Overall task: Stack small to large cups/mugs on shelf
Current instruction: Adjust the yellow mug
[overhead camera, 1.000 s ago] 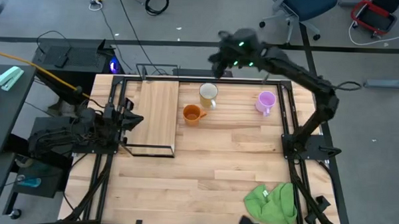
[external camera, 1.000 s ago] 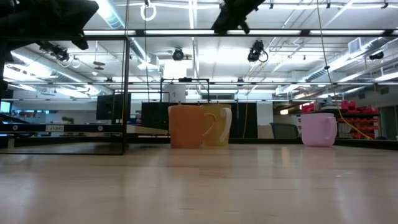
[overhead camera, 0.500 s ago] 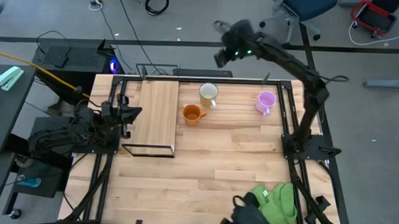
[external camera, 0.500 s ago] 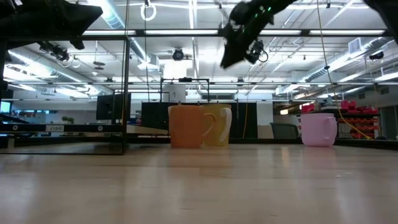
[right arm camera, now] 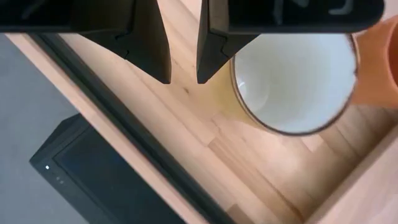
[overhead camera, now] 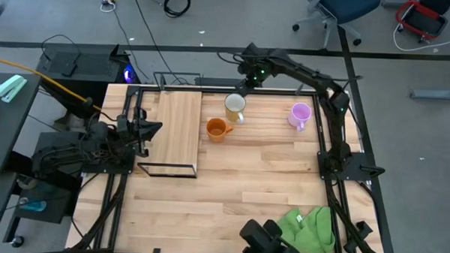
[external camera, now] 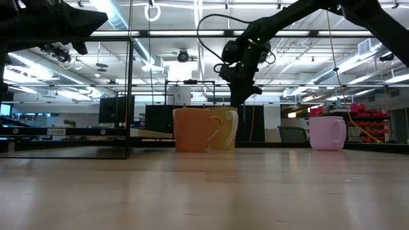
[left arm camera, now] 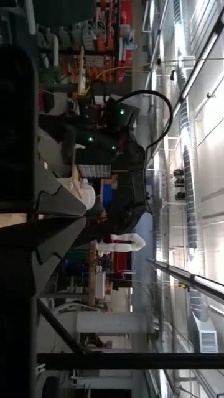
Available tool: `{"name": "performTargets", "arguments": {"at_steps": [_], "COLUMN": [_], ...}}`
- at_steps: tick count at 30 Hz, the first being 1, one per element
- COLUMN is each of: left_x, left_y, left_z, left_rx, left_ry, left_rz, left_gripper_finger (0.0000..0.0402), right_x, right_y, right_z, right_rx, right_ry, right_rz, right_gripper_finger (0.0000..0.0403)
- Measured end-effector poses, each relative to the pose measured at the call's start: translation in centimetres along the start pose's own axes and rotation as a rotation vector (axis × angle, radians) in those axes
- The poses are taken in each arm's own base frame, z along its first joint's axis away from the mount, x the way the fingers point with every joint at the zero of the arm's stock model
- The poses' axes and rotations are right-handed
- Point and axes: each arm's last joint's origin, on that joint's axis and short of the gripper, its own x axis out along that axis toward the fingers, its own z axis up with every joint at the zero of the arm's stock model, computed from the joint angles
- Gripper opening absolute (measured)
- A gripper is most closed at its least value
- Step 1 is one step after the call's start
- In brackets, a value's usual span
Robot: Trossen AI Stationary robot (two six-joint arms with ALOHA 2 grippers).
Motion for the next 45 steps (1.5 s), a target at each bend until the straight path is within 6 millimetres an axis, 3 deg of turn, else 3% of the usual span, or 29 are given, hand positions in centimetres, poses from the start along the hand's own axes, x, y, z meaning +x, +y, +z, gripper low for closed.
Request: {"name": "performTargets", "arguments": {"at_steps": [11, 31, 38, 45], "left_x": [0.0, 0.0, 0.0, 0.0], "left_y": [0.0, 0.0, 0.0, 0.0], "left_z": [-0.2, -0.3, -0.4, -0.4], "left_rx": [-0.010, -0.011, -0.012, -0.012], "left_ry": [0.022, 0.032, 0.039, 0.039], "left_rz": [0.000, 0.001, 0.001, 0.001], "left_gripper_finger": [0.0024, 0.0023, 0.0031, 0.0031], "right_x": [0.1, 0.7, 2.4, 2.6], "right_y": [2.6, 2.8, 2.6, 2.6], "right_z": [-0.6, -0.8, -1.9, -1.5], "right_rx": [-0.064, -0.062, -0.068, -0.083], "right_ry": [0.034, 0.048, 0.099, 0.047], "right_rz": [0.020, -0.028, -0.029, -0.025], "right_gripper_finger": [0.0084, 0.0084, 0.0084, 0.0081]}}
